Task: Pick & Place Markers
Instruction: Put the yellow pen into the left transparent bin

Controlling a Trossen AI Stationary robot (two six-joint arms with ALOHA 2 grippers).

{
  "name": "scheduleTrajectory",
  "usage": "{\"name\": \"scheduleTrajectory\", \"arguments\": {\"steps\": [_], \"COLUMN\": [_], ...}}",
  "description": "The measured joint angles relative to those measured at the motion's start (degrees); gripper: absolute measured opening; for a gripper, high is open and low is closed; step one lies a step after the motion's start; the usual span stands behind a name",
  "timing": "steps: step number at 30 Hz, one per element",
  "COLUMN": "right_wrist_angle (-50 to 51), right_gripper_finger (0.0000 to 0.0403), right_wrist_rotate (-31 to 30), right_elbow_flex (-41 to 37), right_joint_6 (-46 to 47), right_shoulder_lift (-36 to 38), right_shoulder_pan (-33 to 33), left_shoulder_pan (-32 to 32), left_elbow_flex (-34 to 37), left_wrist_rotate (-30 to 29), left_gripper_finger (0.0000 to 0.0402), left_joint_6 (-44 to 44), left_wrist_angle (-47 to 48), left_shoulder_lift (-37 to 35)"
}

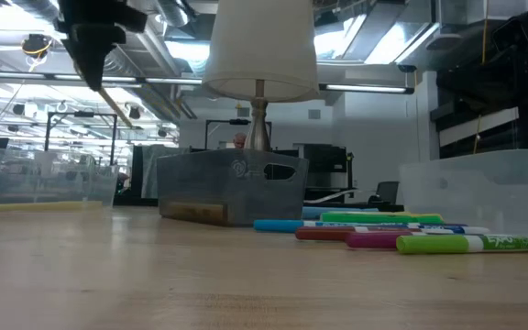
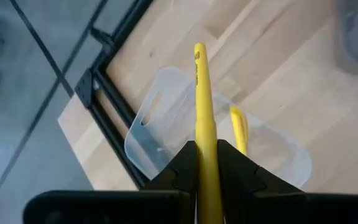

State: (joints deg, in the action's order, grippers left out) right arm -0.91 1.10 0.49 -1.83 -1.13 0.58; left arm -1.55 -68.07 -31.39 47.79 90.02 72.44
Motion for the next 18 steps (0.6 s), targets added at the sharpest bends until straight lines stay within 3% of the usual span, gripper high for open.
{"name": "scheduleTrajectory", "arguments": {"steps": [9,18], "right_wrist_angle": [0.0,0.0], "right_gripper_finger": [0.0035,0.0035], "right_wrist_rotate": [0.0,0.0], "right_elbow_flex": [0.0,0.0], "right_joint_6": [0.0,0.0], "right_shoulder_lift": [0.0,0.0], "right_shoulder_pan": [0.0,0.0], "left_shoulder_pan": [10.7,15.5], "left_elbow_flex": [0.0,0.0], "left_wrist_rotate": [10.4,13.3], "left_gripper_finger": [0.0034,0.0034], "left_joint_6": [-8.3,-9.5], "left_wrist_angle": [0.0,0.0], "left_shoulder_lift": [0.0,0.6]}}
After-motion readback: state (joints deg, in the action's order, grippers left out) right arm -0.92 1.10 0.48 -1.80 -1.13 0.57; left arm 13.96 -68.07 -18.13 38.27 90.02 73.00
